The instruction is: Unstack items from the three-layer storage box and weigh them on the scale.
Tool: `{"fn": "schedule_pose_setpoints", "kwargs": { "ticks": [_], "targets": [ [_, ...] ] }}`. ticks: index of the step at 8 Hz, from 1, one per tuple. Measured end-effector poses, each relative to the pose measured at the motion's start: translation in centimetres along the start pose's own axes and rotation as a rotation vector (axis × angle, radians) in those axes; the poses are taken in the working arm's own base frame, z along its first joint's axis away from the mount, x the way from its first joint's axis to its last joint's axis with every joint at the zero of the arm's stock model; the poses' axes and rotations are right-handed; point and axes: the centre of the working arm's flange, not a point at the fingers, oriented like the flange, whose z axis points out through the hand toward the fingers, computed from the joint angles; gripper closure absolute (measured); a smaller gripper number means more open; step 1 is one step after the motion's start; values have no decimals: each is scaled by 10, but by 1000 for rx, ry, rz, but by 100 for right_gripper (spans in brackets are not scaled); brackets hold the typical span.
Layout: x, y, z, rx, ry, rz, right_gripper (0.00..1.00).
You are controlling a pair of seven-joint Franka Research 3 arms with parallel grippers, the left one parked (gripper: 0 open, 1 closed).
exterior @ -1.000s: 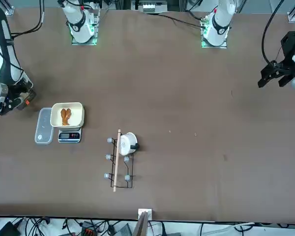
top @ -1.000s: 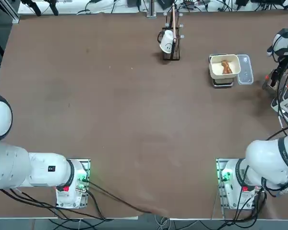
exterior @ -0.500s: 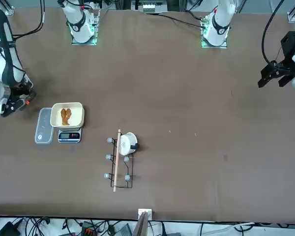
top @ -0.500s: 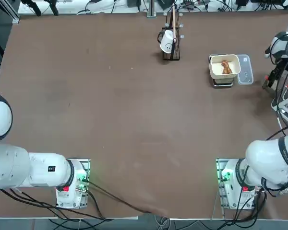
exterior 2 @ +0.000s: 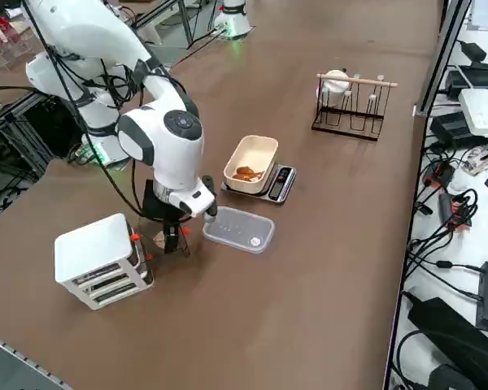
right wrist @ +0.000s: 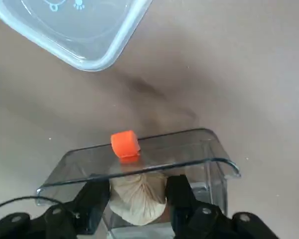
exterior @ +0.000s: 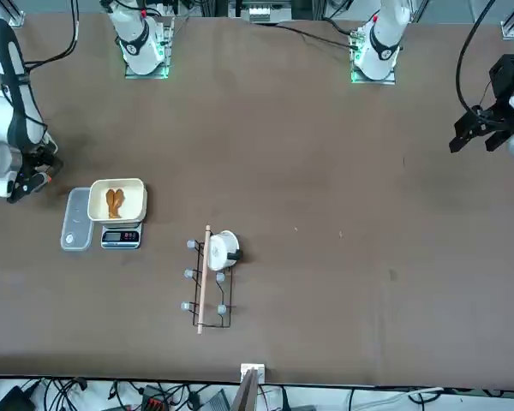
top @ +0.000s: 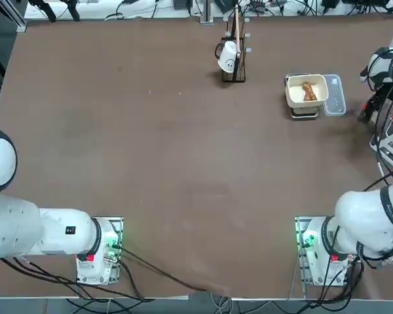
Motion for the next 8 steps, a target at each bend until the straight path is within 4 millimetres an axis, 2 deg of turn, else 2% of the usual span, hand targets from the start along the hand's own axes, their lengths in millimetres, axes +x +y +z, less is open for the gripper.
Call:
{"fn": "schedule_pose_setpoints", "kwargs": {
  "ticks": [2,4,5,8],
  "targets": [
    [-2,2,-4,-7,5,5,49],
    [-3,2,-7,-4,-1,7,56],
    [-5,2,-15,-2,-7,10,56],
    [-6,0,-60,33,9,49,56]
  ]
}}
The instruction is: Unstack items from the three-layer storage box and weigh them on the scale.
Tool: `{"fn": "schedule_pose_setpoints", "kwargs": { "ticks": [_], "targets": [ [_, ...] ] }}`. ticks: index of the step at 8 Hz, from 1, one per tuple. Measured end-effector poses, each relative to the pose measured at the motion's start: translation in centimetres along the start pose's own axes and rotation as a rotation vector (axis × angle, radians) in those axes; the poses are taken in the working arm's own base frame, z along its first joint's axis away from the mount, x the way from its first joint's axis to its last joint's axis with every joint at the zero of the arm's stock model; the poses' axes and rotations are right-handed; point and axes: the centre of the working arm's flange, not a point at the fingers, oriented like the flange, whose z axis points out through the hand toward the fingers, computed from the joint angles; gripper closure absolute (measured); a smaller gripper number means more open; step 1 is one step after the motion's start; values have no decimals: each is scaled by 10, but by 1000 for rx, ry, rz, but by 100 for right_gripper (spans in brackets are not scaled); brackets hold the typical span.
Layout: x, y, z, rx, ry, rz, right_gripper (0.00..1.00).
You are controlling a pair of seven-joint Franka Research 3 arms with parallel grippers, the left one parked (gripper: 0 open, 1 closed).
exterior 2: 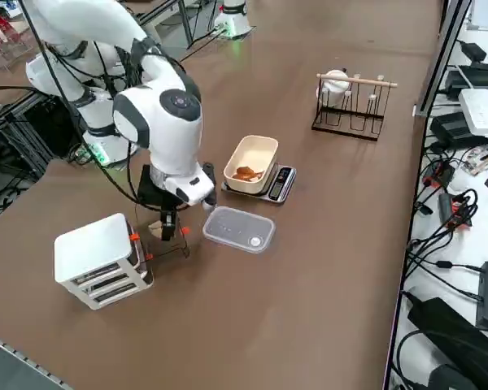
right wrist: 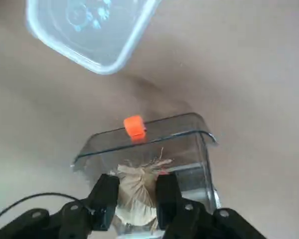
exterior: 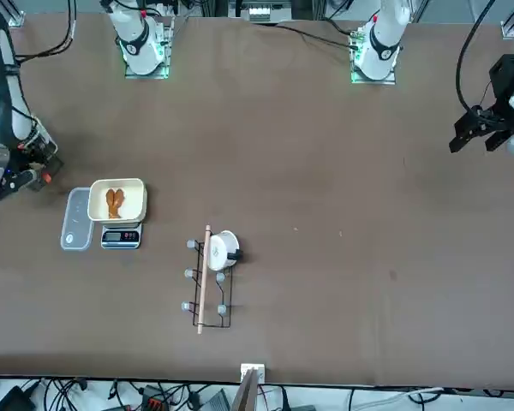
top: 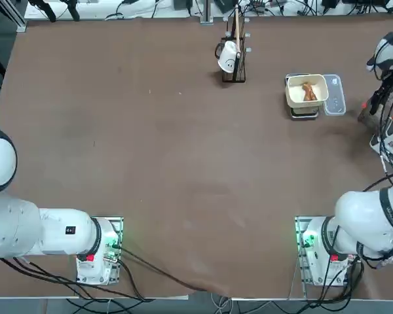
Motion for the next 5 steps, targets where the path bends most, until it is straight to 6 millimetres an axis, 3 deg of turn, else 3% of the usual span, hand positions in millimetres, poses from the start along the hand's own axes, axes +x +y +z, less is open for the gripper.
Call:
{"fn": "schedule_pose_setpoints", "kwargs": {
  "ticks": [3,5],
  "targets": [
    [20,-17,-52,96,69,30,55],
    [45,-35,-77,171,145,83,55]
  ]
}}
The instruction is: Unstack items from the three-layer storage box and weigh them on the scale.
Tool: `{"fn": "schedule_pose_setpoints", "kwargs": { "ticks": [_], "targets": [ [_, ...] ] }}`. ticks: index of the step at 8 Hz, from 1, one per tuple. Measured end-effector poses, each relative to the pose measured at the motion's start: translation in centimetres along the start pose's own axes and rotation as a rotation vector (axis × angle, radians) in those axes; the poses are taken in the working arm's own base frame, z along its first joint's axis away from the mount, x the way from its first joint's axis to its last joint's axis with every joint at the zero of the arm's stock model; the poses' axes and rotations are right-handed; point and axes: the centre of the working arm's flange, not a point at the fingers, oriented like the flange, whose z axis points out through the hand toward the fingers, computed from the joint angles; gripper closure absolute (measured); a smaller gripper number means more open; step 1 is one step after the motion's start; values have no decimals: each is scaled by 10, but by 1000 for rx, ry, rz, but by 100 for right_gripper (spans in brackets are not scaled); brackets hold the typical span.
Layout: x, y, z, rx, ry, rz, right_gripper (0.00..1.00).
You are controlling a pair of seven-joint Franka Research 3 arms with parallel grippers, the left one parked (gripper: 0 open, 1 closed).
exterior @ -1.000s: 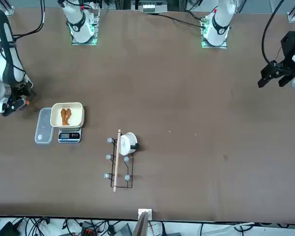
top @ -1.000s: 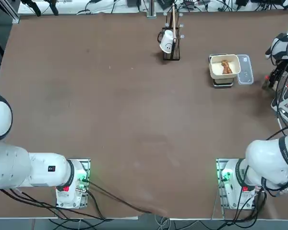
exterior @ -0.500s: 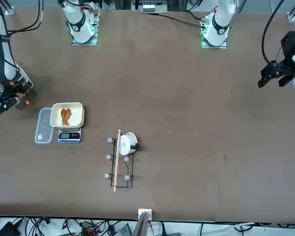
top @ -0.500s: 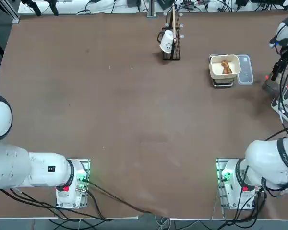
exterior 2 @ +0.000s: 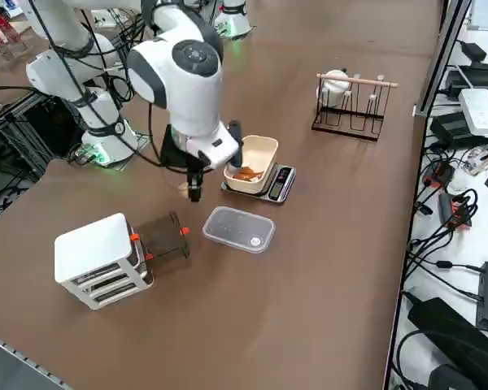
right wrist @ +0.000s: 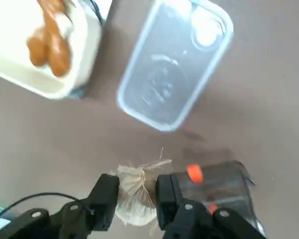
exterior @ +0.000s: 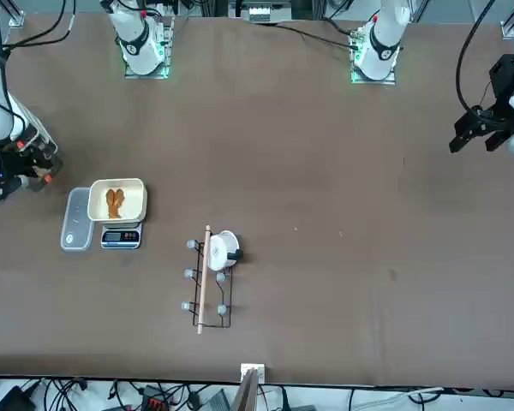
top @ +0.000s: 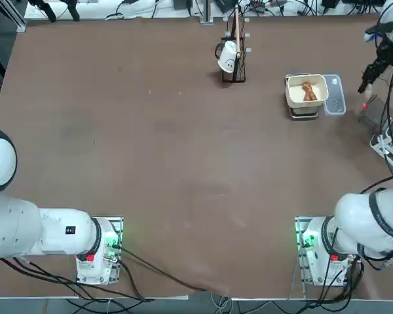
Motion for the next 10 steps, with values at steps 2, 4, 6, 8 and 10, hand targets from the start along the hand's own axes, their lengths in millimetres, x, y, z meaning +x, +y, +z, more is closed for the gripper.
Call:
{"fn": "schedule_pose_setpoints", "kwargs": {
  "ticks": [2,4,6,8,10],
  "targets": [
    [31,-33,1,43,28,131,54],
    [72,-76,9,98,51,295,54],
    [105,-99,33,95,52,392,51],
    [117,-105,53,96,37,416,38],
    [116,-103,49,93,43,421,2]
  ]
}}
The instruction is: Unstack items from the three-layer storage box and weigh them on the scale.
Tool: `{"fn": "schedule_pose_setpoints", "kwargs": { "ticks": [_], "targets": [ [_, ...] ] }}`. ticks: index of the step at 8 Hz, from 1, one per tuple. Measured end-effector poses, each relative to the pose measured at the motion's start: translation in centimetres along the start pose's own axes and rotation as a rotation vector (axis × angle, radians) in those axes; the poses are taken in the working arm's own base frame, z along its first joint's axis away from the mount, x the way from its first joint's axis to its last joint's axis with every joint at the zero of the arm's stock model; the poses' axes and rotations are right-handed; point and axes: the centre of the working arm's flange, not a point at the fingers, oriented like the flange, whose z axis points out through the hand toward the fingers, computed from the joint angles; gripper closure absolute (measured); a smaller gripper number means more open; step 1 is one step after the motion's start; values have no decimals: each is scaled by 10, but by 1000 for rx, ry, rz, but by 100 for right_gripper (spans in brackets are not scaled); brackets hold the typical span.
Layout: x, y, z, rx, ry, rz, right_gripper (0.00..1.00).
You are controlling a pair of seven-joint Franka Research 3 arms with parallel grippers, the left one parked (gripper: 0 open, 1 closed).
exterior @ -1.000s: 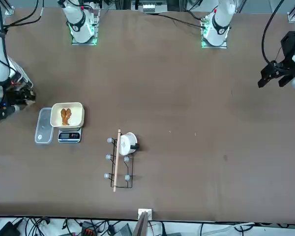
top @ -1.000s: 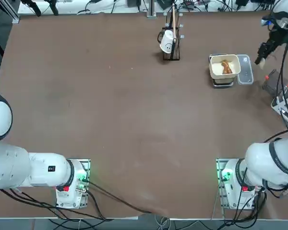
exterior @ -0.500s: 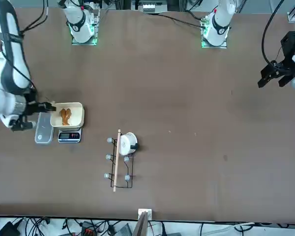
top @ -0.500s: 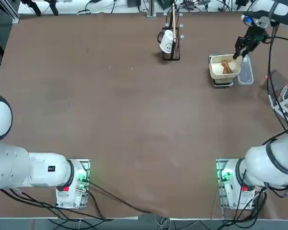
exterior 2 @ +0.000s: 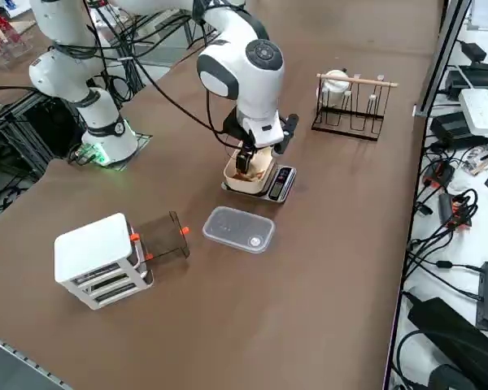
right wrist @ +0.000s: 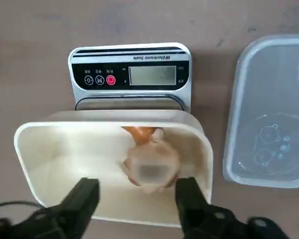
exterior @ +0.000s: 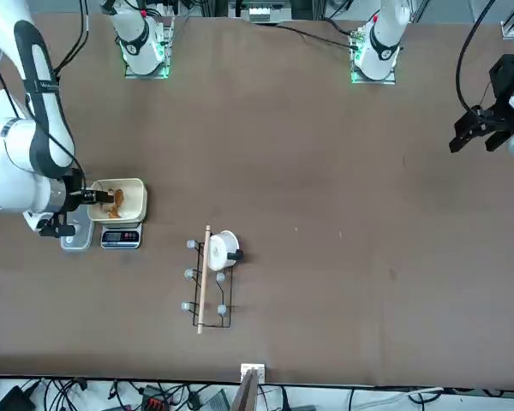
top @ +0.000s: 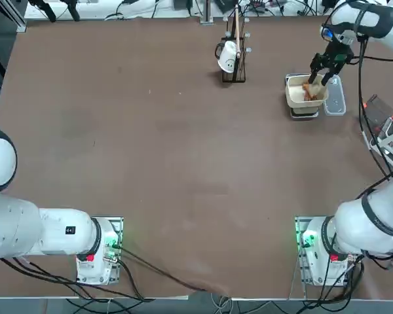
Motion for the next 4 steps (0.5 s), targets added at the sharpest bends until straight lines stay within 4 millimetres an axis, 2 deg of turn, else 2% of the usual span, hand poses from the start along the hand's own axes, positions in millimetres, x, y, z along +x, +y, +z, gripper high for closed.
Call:
{"fn": "schedule_pose_setpoints", "kwargs": {
  "ticks": [2,4],
  "targets": [
    [-4,4,-17,-11,2,1,1],
    [-14,26,-35,-123,-24,-63,6]
  ]
}}
